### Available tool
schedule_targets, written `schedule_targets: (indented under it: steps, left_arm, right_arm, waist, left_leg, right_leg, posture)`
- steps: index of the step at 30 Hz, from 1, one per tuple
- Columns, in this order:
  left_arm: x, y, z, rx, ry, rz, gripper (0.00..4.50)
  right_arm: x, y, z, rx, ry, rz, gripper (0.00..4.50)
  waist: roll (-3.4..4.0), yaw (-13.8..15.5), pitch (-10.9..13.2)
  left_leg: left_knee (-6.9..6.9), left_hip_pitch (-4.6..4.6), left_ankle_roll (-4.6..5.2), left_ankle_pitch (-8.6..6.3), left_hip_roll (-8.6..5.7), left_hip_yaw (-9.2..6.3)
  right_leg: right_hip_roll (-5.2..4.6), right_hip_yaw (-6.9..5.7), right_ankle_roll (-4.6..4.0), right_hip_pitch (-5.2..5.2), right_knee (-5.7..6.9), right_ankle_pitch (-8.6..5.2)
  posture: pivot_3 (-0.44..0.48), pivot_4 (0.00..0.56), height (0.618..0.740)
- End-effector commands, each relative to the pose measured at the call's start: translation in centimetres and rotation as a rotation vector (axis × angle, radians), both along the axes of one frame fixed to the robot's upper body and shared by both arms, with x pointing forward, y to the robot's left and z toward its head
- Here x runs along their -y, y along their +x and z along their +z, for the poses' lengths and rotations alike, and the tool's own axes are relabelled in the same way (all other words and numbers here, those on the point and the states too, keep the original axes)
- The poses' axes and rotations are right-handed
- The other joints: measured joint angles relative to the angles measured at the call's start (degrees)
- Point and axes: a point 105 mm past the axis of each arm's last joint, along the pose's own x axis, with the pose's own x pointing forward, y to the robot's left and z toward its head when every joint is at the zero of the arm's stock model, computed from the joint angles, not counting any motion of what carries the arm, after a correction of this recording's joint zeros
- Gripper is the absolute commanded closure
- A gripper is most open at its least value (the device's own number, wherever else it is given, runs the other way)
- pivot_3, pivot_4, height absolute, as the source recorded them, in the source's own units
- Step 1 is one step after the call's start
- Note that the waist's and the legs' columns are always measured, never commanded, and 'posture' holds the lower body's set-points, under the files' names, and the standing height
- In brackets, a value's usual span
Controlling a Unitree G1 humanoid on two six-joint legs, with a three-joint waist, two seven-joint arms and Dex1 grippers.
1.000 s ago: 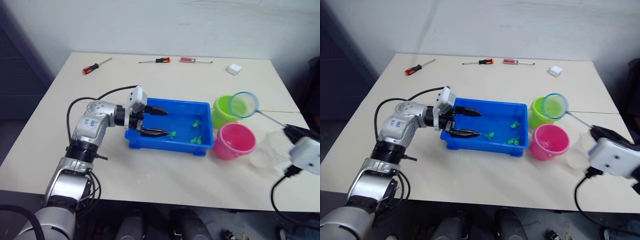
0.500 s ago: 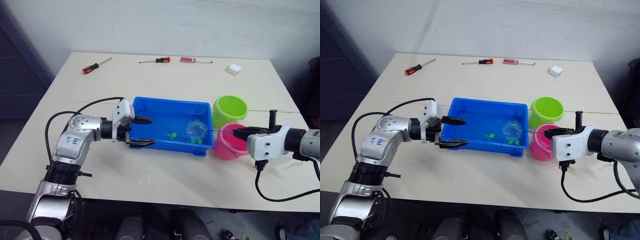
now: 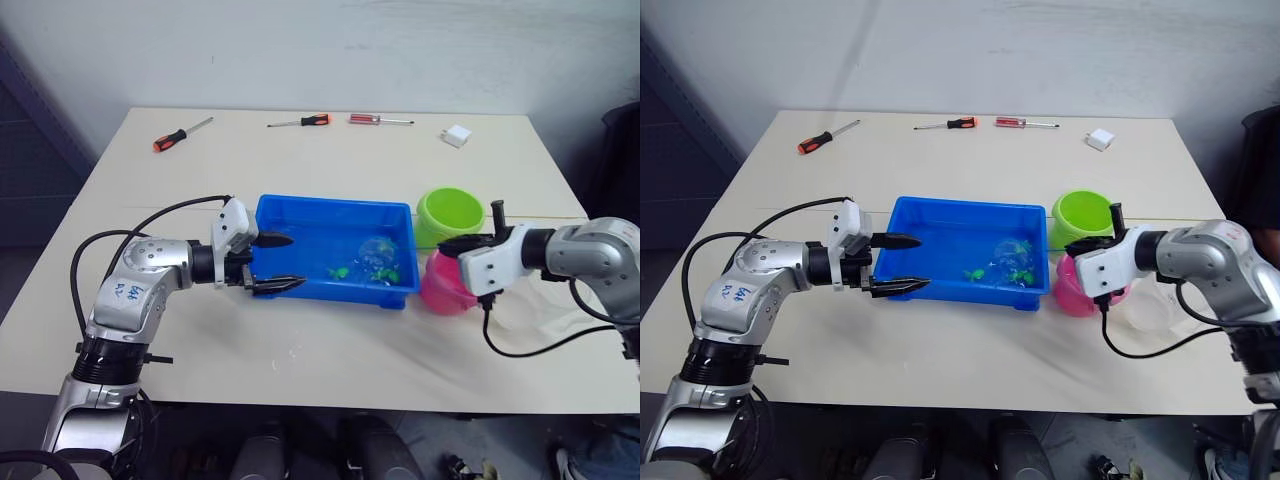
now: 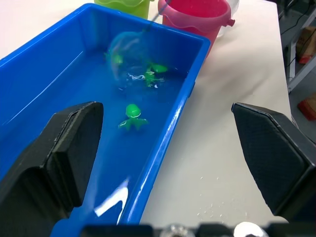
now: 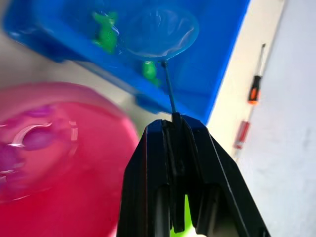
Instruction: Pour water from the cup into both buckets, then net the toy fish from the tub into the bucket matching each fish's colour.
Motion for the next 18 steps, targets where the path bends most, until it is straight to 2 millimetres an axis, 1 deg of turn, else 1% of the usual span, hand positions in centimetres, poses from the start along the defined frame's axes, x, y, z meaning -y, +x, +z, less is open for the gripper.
schedule_targets:
  steps: [1,3,5,8,11,14,16,18]
  left_arm:
    - [-0.2,0.0,1.5,0.055,-0.015,-0.001,0.01]
    - [-0.1,0.2,1.6,0.059,-0.018,-0.001,0.01]
    - [-0.1,0.3,1.6,0.061,-0.018,-0.003,0.01]
    - [0.1,0.3,1.6,0.063,-0.021,-0.008,0.01]
    - [0.1,0.3,1.6,0.062,-0.021,-0.012,0.01]
    - [0.3,0.4,1.5,0.062,-0.023,-0.016,0.01]
    - [0.4,0.4,1.5,0.064,-0.025,-0.018,0.01]
    - [0.5,0.5,1.5,0.066,-0.026,-0.020,0.01]
  right_arm:
    - [-0.6,0.9,2.3,0.104,0.035,0.016,4.50]
    - [-1.0,0.6,2.9,0.105,0.056,0.032,4.50]
    - [-0.6,0.3,3.1,0.107,0.040,0.038,4.50]
    - [0.0,-0.3,4.0,0.113,0.050,0.036,4.50]
    - [0.2,-1.3,4.5,0.082,0.069,0.049,4.50]
    - [0.4,-2.6,3.9,0.024,0.056,0.070,4.50]
    - [0.6,-3.0,3.5,0.003,0.050,0.072,4.50]
    - [1.0,-3.2,2.4,-0.039,0.030,0.072,4.50]
  waist:
    - [0.01,0.07,0.01]
    - [0.01,0.10,0.00]
    - [0.01,0.13,0.00]
    - [0.01,0.20,0.01]
    - [0.01,0.18,0.01]
    - [0.01,0.14,0.01]
    - [0.01,0.01,0.01]
    - [0.01,-0.05,0.00]
  left_leg:
    - [0.00,0.00,-0.07,0.04,0.00,0.00]
    - [0.00,-0.02,-0.08,0.05,0.00,0.00]
    - [0.00,-0.04,-0.07,0.04,0.00,0.00]
    - [0.00,-0.06,-0.07,0.04,0.00,0.00]
    - [-0.01,-0.06,-0.06,0.03,0.00,0.00]
    - [-0.01,-0.06,-0.04,0.02,0.00,-0.02]
    - [0.00,-0.04,0.11,-0.06,0.00,-0.01]
    - [0.00,-0.02,0.11,-0.07,0.00,0.00]
  right_leg:
    - [0.00,0.00,0.00,0.00,0.00,0.00]
    - [0.00,0.00,0.00,-0.01,-0.02,0.00]
    - [-0.01,0.00,0.00,0.00,-0.06,0.00]
    - [-0.02,-0.01,0.00,0.01,-0.08,0.00]
    - [-0.02,-0.02,0.00,0.01,-0.09,0.00]
    - [-0.02,-0.03,0.00,0.02,-0.08,0.00]
    - [-0.02,-0.01,0.00,0.04,-0.07,0.00]
    - [-0.02,-0.01,0.00,0.04,-0.04,0.00]
  posture:
    - [0.000,0.150,0.740]
    - [0.000,0.150,0.740]
    - [0.000,0.150,0.740]
    - [0.000,0.150,0.740]
    - [0.000,0.150,0.740]
    - [0.000,0.150,0.740]
    - [0.000,0.150,0.740]
    - [0.000,0.150,0.740]
